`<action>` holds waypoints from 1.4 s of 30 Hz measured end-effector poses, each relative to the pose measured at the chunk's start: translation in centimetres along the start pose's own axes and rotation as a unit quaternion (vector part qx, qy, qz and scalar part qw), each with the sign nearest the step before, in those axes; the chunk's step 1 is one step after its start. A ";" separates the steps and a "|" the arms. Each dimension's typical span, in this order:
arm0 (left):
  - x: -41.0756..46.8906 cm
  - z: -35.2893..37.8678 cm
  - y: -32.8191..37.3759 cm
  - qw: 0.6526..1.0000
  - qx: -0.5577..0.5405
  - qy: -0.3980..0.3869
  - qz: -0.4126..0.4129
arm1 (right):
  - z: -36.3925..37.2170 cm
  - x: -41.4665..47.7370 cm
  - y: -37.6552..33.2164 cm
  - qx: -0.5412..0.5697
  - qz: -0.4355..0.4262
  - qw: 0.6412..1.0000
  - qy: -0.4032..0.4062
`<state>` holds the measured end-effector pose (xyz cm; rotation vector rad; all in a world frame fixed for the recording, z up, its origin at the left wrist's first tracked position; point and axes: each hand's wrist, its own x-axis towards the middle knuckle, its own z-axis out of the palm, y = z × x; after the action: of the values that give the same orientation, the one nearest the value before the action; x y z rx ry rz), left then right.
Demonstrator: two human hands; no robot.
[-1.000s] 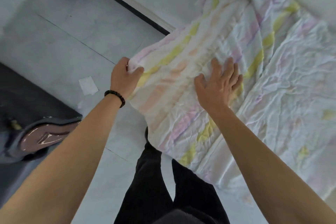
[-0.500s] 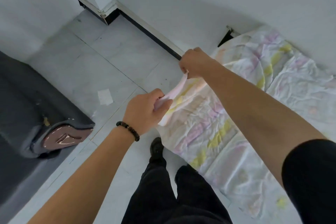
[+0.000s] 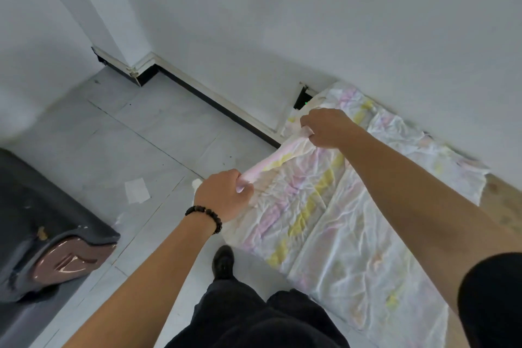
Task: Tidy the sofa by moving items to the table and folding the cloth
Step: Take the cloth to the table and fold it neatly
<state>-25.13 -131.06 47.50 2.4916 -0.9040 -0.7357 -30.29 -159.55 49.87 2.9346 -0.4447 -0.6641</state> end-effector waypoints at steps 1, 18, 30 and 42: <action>-0.5 -0.1 1.0 1.000 0.008 0.001 0.007 | -0.2 -0.9 0.8 0.012 0.011 1.000 0.013; -15.2 20.0 24.7 0.994 0.083 0.015 0.074 | 14.3 -26.1 17.5 0.198 0.075 0.903 0.373; -18.6 39.0 31.3 0.958 0.147 -0.240 0.049 | 32.5 -35.1 21.7 0.462 0.326 0.823 0.055; -19.0 38.5 30.8 0.968 0.110 -0.220 0.050 | 32.7 -32.7 20.0 0.498 0.364 0.782 0.088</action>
<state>-74.79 -147.07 39.49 2.4865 -1.3187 -1.2431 -77.86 -169.75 36.89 3.0626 -2.3392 0.0228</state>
